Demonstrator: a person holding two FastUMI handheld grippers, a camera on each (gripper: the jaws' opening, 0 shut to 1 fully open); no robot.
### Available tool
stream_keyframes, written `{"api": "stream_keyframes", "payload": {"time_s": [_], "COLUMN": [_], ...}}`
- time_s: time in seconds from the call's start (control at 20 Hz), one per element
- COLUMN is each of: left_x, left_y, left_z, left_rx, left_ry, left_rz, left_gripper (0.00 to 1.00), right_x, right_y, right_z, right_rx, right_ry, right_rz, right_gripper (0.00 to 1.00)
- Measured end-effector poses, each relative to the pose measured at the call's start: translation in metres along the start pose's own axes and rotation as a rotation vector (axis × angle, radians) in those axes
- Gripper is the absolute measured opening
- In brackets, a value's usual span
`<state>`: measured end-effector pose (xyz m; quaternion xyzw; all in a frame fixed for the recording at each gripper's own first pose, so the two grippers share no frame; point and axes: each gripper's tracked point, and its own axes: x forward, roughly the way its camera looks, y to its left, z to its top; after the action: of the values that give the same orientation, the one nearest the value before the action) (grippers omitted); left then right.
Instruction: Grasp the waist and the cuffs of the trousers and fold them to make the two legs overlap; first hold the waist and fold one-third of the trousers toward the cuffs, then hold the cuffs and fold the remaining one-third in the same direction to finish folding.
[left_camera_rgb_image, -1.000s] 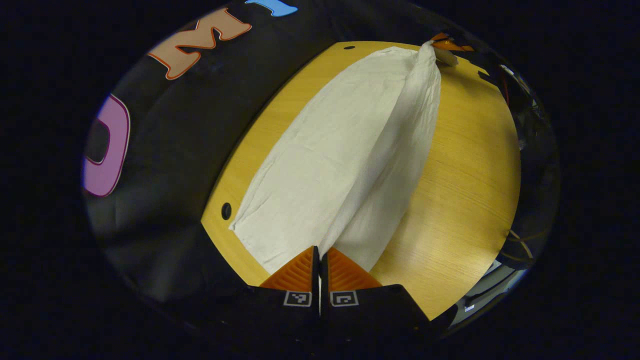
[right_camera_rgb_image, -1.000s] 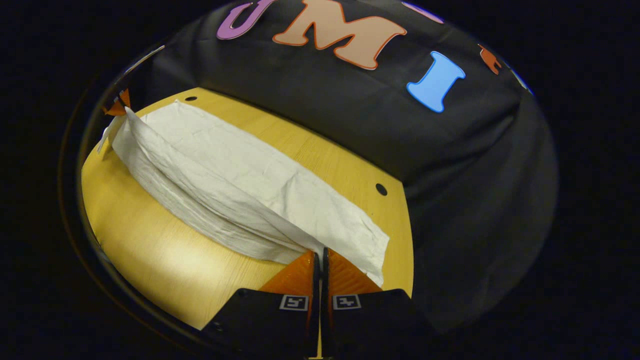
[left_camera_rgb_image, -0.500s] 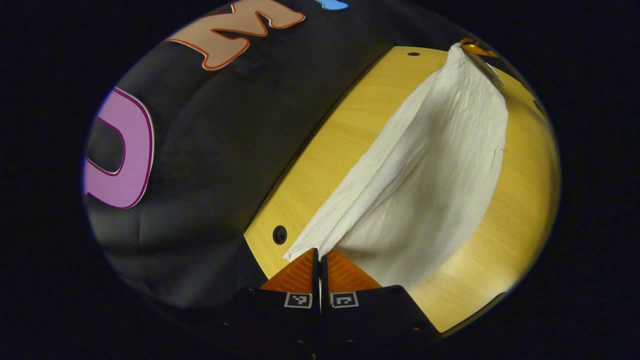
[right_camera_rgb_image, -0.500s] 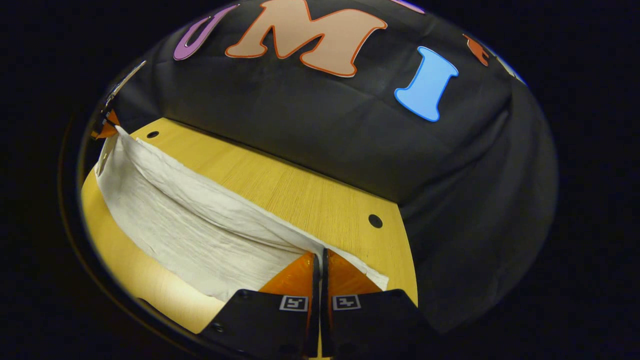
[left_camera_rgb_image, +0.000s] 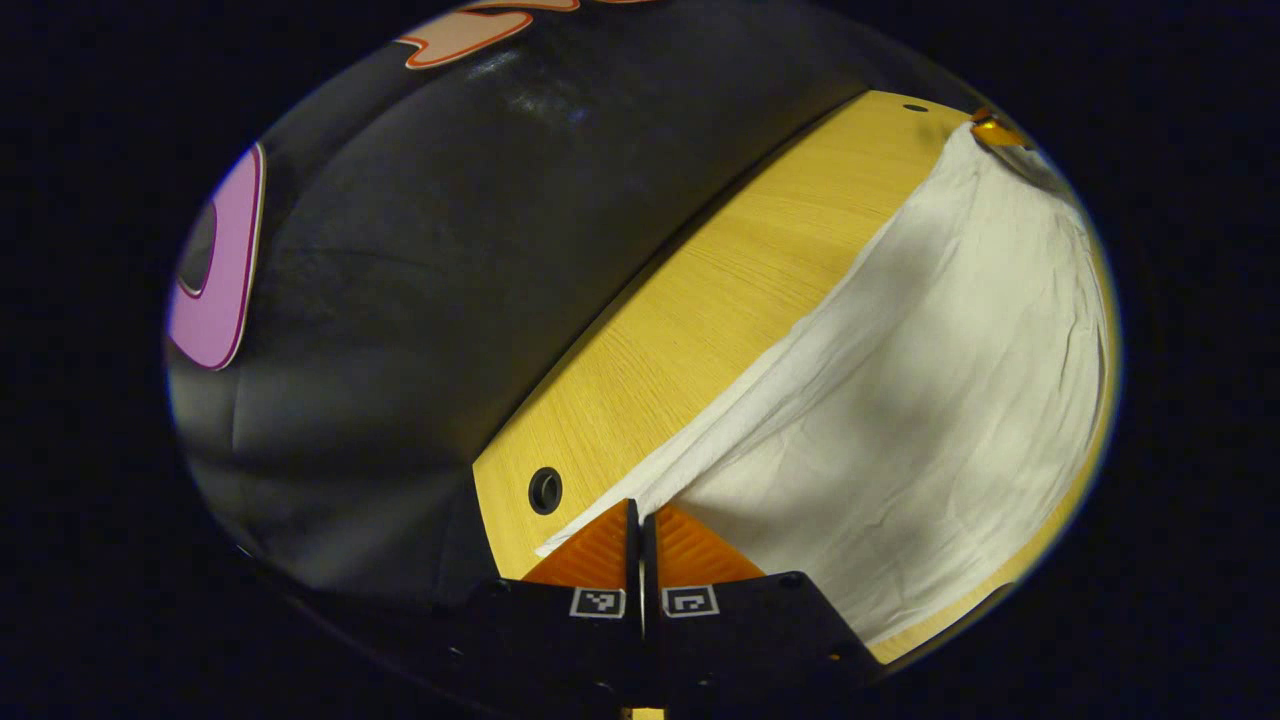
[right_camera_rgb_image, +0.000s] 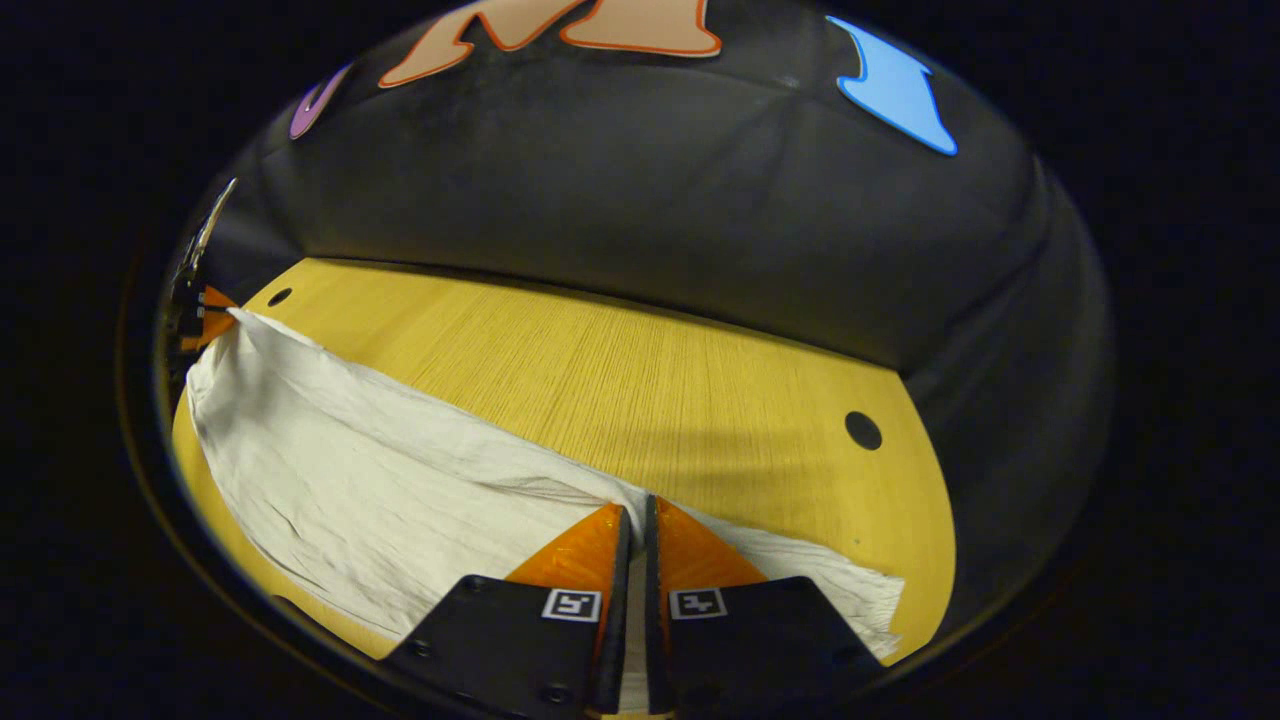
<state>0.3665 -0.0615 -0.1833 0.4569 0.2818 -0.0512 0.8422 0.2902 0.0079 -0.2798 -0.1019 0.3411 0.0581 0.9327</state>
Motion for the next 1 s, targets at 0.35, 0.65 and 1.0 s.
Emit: {"api": "stream_keyframes", "payload": {"time_s": [0.35,0.65,1.0], "left_x": [-0.032,-0.084,-0.158], "left_y": [-0.027,-0.002,0.004], "left_z": [0.025,0.013,-0.001], "left_rx": [-0.474,-0.658,-0.768], "left_ry": [-0.217,-0.288,-0.349], "left_rz": [-0.009,0.067,0.106], "left_gripper": [0.96,0.97,0.97], "right_x": [-0.04,-0.113,-0.151], "right_y": [-0.049,-0.16,-0.238], "right_z": [0.007,-0.03,-0.132], "right_rx": [0.185,0.283,0.316], "right_ry": [-0.092,-0.126,-0.017], "right_rz": [0.005,-0.158,-0.287], "right_gripper": [0.99,0.99,0.97]}}
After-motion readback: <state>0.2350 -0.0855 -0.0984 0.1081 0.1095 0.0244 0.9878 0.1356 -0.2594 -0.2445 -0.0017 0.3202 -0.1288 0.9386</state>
